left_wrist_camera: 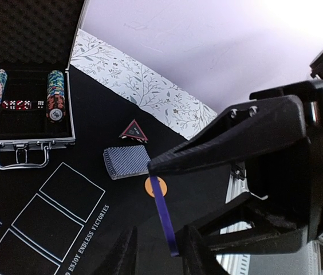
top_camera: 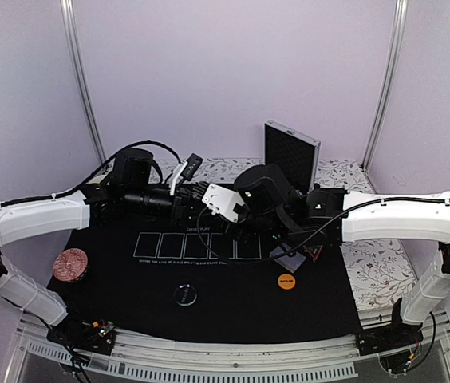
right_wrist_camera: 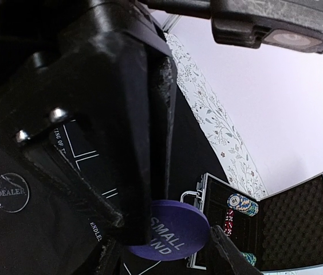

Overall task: Distribute texas hold em gaming equipment
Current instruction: Pass from the right arm to the left, then place the small blind button in the small blind area.

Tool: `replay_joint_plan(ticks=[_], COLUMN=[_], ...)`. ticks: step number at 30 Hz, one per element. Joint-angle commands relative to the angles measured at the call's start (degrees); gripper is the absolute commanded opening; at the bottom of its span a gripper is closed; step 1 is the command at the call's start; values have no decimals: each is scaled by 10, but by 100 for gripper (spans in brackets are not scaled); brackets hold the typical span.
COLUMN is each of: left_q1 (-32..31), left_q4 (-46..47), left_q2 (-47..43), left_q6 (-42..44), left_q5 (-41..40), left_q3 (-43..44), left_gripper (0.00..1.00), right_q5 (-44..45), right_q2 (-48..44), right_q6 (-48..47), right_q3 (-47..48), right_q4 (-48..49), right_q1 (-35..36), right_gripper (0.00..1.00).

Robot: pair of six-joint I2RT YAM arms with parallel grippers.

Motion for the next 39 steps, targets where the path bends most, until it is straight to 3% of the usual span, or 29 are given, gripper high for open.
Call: replay_joint_plan(ticks=[1,5,11,14,17,21,31,39], left_q1=[-11,-20,-21,-2,38,125,346,421], left_q4=[14,27,44,47,38,16,62,78], left_q2=[5,3,-12,-21,-24,-24,-32,1], left_q6=[8,13,7,-9,-44,-119,-234,-254], left_q5=[15,39,38,5,-29,-95,-205,-229], left_q3=[-9,-12,-28,-44,-60,-103,-239,-263], left_gripper=[24,0,0,0,0,0,0,0], right_q5=[13,19,44,57,76,86,74,75], right_q2=[12,15,8,1,-12,-39,-80,-94], right_q6=[-3,-3,1,10,22,48,100,110], right_q3=[16,17,0,-14,-33,-60,-127,-151], right_q4=[15,17,24,23,27,33,29,27], right_q1=[3,3,3,3,3,-2,-25,-31], right_gripper=[34,34,37,55,79,93,100,99])
